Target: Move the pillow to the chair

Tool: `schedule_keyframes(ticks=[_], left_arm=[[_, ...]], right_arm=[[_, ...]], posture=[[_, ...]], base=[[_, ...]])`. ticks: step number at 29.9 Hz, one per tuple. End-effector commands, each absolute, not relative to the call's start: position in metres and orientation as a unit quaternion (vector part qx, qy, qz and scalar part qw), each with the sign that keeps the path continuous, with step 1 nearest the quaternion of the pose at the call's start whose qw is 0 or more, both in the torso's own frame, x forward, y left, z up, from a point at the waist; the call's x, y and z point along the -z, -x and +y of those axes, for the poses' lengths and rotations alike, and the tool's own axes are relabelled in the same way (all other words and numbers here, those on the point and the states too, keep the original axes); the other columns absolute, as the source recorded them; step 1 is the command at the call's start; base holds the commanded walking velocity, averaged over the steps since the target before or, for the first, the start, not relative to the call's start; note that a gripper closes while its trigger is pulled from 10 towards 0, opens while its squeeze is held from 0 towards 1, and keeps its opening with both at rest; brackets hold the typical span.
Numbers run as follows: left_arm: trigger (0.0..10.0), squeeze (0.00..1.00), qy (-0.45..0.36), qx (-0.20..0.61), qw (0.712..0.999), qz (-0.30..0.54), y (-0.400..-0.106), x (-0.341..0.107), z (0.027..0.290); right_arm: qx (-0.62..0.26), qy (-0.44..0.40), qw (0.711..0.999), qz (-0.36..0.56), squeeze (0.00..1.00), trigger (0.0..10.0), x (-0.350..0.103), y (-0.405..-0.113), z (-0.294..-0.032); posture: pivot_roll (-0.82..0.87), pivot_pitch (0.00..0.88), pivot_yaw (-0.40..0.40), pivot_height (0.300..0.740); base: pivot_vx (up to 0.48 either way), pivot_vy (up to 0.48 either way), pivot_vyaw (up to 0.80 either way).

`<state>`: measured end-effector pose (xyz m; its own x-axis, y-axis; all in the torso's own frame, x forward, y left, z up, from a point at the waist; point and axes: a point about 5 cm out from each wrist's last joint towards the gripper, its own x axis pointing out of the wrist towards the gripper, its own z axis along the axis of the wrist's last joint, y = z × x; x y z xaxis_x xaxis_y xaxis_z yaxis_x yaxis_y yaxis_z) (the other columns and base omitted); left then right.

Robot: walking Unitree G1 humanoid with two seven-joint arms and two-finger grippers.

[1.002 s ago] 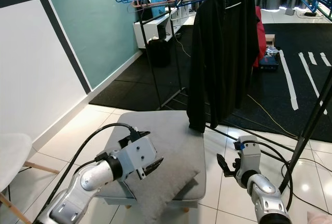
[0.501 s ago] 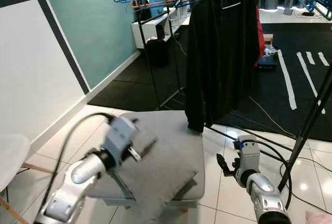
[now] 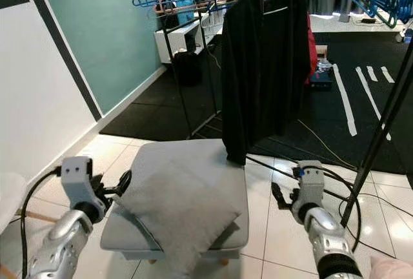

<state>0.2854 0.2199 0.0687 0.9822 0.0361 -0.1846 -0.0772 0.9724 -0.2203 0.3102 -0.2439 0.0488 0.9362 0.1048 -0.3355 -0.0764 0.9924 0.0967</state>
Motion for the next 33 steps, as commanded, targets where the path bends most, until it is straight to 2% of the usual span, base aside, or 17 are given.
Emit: schedule_keyframes(ticks=[1,11,12,26,30,33], left_arm=[[10.0,0.00,0.103,-0.056,0.986,0.122,-0.284,-0.059,0.225],[10.0,0.00,0.121,-0.096,0.973,0.173,-0.280,-0.039,0.225],[10.0,0.00,0.130,-0.096,0.972,0.173,-0.281,-0.038,0.224],[10.0,0.00,0.102,-0.097,0.975,0.173,-0.285,-0.038,0.225],[10.0,0.00,0.083,-0.093,0.977,0.174,-0.287,-0.038,0.226],[10.0,0.00,0.077,-0.085,0.978,0.174,-0.288,-0.039,0.225]], right_arm=[[-0.068,-0.062,0.982,0.166,0.00,10.0,-0.052,-0.315,-0.233],[-0.101,-0.054,0.978,0.175,0.00,10.0,-0.057,-0.323,-0.224],[-0.123,-0.043,0.976,0.176,0.00,10.0,-0.057,-0.323,-0.220],[-0.146,-0.040,0.968,0.199,0.00,10.0,-0.053,-0.323,-0.215],[-0.135,-0.035,0.966,0.217,0.00,10.0,-0.049,-0.321,-0.216],[-0.103,-0.028,0.966,0.234,0.00,10.0,-0.045,-0.322,-0.220]], posture=[[-0.20,0.016,0.039,0.739],[-0.20,0.024,0.014,0.739],[-0.20,0.024,0.010,0.739],[-0.20,0.031,0.006,0.739],[-0.20,0.028,0.005,0.739],[-0.20,0.031,0.008,0.739]], base=[[0.000,0.000,0.00],[0.000,0.000,0.00],[0.000,0.000,0.79],[0.000,0.000,0.79],[0.000,0.000,0.80],[0.000,0.000,0.00]])
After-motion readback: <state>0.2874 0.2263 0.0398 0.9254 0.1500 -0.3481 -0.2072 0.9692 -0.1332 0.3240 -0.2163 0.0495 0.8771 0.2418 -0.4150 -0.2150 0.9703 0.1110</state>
